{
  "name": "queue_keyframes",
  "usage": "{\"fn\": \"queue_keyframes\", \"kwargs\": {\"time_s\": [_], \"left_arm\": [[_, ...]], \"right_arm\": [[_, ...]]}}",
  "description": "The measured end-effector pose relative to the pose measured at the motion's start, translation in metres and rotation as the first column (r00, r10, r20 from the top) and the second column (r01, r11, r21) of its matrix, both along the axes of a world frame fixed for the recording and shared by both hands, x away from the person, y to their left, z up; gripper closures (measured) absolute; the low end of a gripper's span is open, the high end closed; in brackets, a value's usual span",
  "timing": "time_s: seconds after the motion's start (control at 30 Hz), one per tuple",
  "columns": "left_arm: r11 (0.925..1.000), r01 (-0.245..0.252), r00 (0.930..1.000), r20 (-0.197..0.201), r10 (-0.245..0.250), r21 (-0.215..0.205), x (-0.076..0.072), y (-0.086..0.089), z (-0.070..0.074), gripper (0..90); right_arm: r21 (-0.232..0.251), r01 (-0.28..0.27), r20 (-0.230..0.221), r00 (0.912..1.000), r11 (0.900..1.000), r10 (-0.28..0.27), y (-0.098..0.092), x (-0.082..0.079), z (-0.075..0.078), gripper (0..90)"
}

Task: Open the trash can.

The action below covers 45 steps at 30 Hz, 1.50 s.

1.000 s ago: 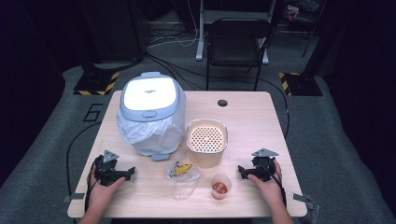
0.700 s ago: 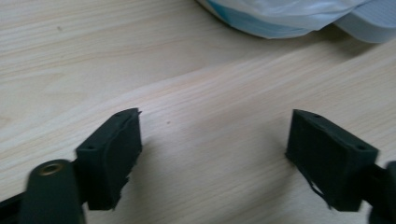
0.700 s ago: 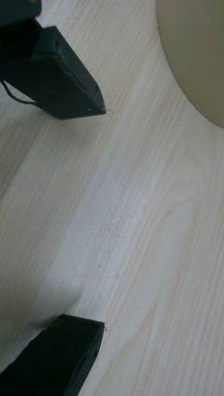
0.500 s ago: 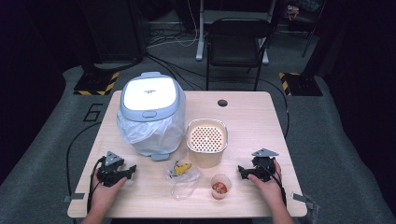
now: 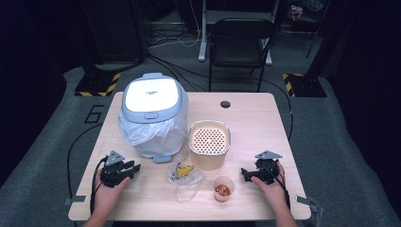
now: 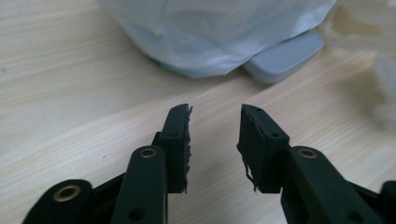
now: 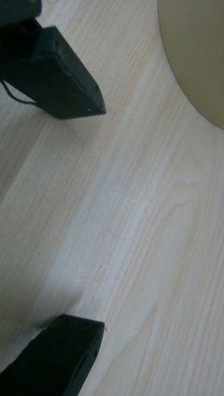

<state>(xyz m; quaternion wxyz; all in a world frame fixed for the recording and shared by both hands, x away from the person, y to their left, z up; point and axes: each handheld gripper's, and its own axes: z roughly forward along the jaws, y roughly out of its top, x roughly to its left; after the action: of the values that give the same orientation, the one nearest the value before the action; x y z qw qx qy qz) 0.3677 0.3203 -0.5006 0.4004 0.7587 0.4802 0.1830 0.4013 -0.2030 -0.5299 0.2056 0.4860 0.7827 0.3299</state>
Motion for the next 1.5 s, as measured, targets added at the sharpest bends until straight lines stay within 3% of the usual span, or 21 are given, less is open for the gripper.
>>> {"fn": "queue_keyframes", "kwargs": {"time_s": [0.17, 0.27, 0.53, 0.73, 0.97, 1.03, 1.07, 1.23, 1.33, 1.5], "left_arm": [[0.9994, 0.031, 0.9994, 0.016, -0.031, -0.014, -0.002, -0.007, 0.012, 72.7], [0.9992, 0.040, 0.9990, 0.022, -0.040, 0.008, -0.001, -0.011, 0.014, 76.1], [0.9986, 0.051, 0.9976, 0.047, -0.051, 0.017, 0.003, -0.023, 0.021, 89.8], [0.9960, 0.066, 0.9942, 0.081, -0.071, 0.061, 0.007, -0.039, 0.022, 90.0], [0.9910, 0.097, 0.9906, 0.088, -0.105, 0.092, 0.012, -0.058, 0.021, 90.0], [0.9858, 0.120, 0.9876, 0.088, -0.130, 0.118, 0.015, -0.062, 0.021, 90.0], [0.9879, 0.117, 0.9885, 0.084, -0.126, 0.101, 0.015, -0.064, 0.020, 90.0], [0.9821, 0.143, 0.9836, 0.093, -0.155, 0.123, 0.018, -0.071, 0.020, 90.0], [0.9860, 0.145, 0.9858, 0.073, -0.151, 0.082, 0.019, -0.076, 0.017, 90.0], [0.9851, 0.156, 0.9842, 0.072, -0.161, 0.073, 0.022, -0.079, 0.015, 90.0]], "right_arm": [[0.000, 0.000, 0.000, 1.0000, 1.000, 0.000, 0.000, 0.000, 0.000, 0.0], [0.000, 0.000, 0.000, 1.0000, 1.000, 0.000, 0.000, 0.000, 0.000, 0.0], [0.000, 0.000, 0.000, 1.0000, 1.000, 0.000, 0.000, 0.000, 0.000, 0.0], [0.000, 0.000, 0.000, 1.0000, 1.000, 0.000, 0.000, 0.000, 0.000, 0.0], [0.000, 0.000, 0.000, 1.0000, 1.000, 0.000, 0.000, 0.000, 0.000, 0.0], [0.000, 0.000, 0.000, 1.0000, 1.000, 0.000, 0.000, 0.000, 0.000, 0.0], [0.000, 0.000, 0.000, 1.0000, 1.000, 0.000, 0.000, 0.000, 0.000, 0.0], [0.000, 0.000, 0.000, 1.0000, 1.000, 0.000, 0.000, 0.000, 0.000, 0.0], [0.000, 0.000, 0.000, 1.0000, 1.000, 0.000, 0.000, 0.000, 0.000, 0.0], [0.000, 0.000, 0.000, 1.0000, 1.000, 0.000, 0.000, 0.000, 0.000, 0.0]]}}
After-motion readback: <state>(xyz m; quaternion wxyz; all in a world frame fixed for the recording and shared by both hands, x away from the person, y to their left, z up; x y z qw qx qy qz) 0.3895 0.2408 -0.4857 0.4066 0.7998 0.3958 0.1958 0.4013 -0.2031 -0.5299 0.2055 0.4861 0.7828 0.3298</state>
